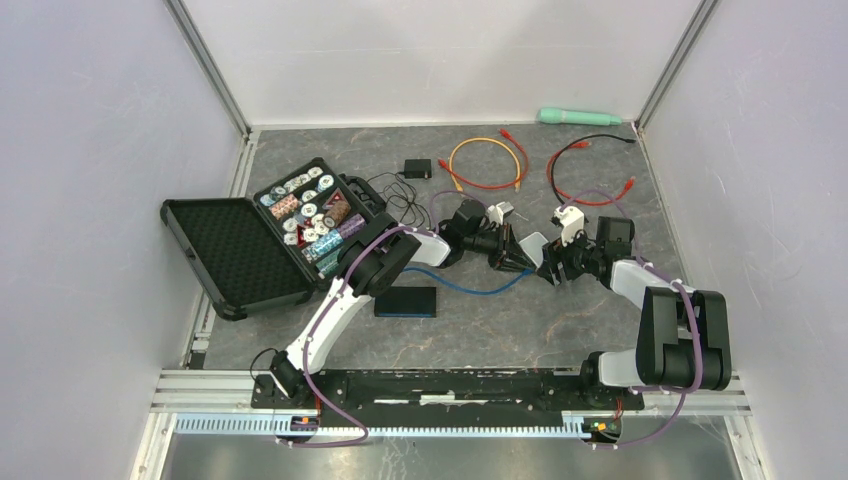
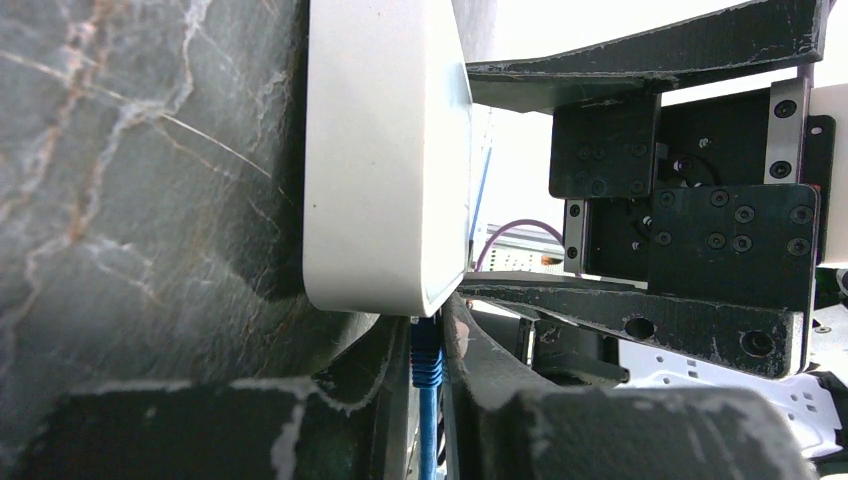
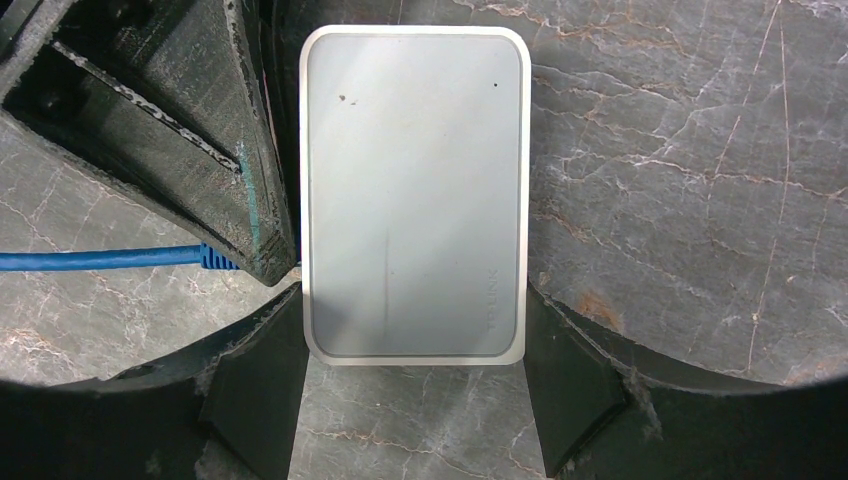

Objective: Pull the plug from the switch port
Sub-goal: Pull the connector from the switch port.

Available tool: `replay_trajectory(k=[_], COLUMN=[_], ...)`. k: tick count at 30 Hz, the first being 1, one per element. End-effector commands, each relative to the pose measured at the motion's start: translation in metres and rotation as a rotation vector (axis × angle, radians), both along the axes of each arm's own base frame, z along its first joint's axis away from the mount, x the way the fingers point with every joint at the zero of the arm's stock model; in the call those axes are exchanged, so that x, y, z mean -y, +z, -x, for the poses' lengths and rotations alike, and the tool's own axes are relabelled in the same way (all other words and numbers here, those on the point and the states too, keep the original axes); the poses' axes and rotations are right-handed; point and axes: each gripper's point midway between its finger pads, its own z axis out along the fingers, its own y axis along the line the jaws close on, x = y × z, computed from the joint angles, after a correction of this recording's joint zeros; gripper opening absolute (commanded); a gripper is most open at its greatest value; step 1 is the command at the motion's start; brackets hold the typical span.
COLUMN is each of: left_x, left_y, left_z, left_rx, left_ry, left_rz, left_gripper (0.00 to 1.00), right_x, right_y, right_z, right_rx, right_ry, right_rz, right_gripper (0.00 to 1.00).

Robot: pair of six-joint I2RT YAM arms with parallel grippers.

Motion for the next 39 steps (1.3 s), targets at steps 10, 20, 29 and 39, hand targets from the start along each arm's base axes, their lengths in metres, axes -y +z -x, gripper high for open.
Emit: replay_trajectory(k=[10, 20, 29, 39], left_x=[-0.011, -0.013, -0.01, -0.007], left_y=[-0.039, -0.026, -0.007, 0.013], left_z=[0.029, 0.029, 0.024, 0.02], left_rx=[-0.28, -0.354, -0.303, -0.243], left_ry=[0.034, 0.077, 0.078, 0.062], left_rz=[-0.186, -0.17, -0.074, 0.052], left_gripper=[0.02, 0.02, 0.02, 0.02], right_x=[0.027, 0.038, 0.033, 0.037], right_y=[0.011, 0.04, 0.041, 0.051], right_z=[-0.011, -0.019, -0.023, -0.028], right_rx=[0.09, 0.199, 0.188, 0.165], right_ry=[-0.163, -0.296, -0.262, -0.362], right_rz=[0.102, 0.121, 0.118, 0.046], right_gripper=[0.0, 0.0, 0.0, 0.0])
